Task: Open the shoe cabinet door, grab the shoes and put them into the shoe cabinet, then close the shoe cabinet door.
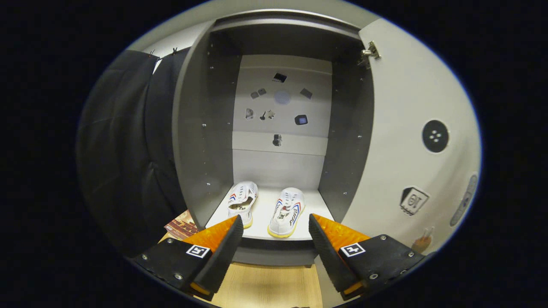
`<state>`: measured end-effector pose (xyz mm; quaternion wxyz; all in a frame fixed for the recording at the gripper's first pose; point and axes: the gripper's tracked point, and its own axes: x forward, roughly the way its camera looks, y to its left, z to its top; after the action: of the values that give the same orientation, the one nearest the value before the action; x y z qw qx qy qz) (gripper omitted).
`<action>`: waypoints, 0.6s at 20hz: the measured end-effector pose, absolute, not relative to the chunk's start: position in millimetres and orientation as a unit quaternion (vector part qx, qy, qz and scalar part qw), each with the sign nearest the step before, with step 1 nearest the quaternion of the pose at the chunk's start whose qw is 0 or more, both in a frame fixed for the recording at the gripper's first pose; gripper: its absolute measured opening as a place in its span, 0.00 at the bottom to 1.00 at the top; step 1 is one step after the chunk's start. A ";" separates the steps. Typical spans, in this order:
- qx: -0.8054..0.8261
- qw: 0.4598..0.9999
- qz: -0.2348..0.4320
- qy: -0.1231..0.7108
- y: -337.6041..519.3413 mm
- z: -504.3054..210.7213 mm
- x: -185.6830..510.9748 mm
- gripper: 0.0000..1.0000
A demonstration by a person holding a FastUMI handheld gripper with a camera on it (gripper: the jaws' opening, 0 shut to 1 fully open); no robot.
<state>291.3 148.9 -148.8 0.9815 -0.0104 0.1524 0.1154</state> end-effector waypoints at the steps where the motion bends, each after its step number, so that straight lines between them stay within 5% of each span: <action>1: -0.006 0.982 0.116 0.148 142.8 -140.0 272.3 0.95; 7: 0.009 0.987 0.092 0.129 81.0 -97.6 170.9 0.95; 12: 0.014 0.992 0.002 0.123 -18.8 -90.8 118.5 0.95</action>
<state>118.5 -18.8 -90.8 0.9924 0.0136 0.1226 0.0023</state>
